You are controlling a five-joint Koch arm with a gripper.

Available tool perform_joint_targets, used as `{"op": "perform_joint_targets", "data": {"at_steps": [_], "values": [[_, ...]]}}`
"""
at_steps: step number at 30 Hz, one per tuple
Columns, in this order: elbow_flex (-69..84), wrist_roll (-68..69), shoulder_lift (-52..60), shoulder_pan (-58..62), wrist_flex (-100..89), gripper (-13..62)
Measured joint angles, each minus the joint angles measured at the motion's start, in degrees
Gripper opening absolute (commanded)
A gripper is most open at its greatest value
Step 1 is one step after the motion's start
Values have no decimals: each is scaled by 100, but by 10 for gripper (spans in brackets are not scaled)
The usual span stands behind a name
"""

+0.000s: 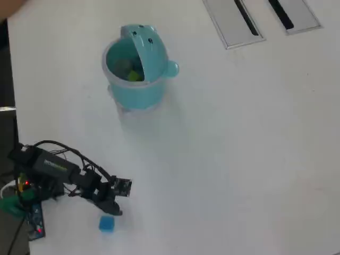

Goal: Grasp RGB lego blocks and put them in the bin one by one.

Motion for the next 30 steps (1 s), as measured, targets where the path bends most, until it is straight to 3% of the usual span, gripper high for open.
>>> {"op": "perform_joint_targets", "data": {"at_steps": [30], "values": [[-9,-563,-765,1195,-185,354]]}}
